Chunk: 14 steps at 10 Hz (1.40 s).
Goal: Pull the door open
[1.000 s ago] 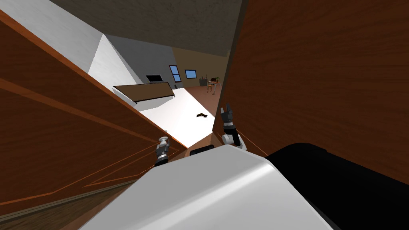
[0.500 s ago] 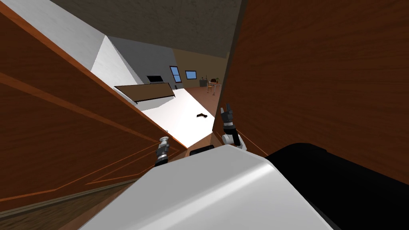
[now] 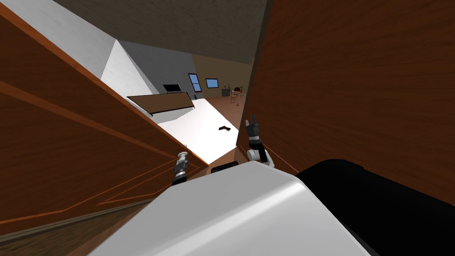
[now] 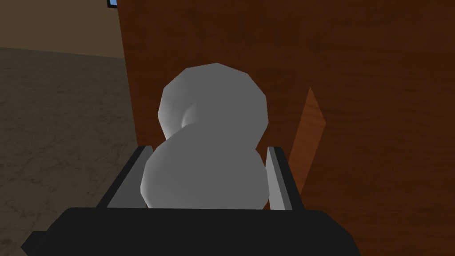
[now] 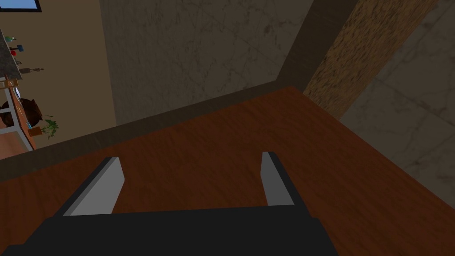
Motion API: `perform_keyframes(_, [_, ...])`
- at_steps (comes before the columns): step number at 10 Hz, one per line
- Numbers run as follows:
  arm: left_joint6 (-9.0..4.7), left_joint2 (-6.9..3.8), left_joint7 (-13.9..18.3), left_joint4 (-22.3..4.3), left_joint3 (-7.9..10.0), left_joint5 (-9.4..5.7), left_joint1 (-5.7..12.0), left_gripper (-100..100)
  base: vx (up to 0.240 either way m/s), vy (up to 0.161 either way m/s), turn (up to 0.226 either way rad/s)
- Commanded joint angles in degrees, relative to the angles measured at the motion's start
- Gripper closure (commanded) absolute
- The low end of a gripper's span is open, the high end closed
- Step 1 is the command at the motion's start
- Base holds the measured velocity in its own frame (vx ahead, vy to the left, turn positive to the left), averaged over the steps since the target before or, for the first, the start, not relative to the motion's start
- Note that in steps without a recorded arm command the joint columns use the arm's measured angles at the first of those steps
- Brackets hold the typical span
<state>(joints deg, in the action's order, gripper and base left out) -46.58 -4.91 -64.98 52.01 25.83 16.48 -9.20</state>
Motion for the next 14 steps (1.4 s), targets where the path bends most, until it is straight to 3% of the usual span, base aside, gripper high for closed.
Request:
perform_keyframes(1, [-0.11,-0.04,2.52,-0.14,-0.55,-0.63,0.13,100,-0.028,0.004,-0.017])
perform_keyframes(14, [-0.36,-1.56,20.61,-1.61,-4.36,-6.04,1.4,100,-0.029,0.007,-0.018])
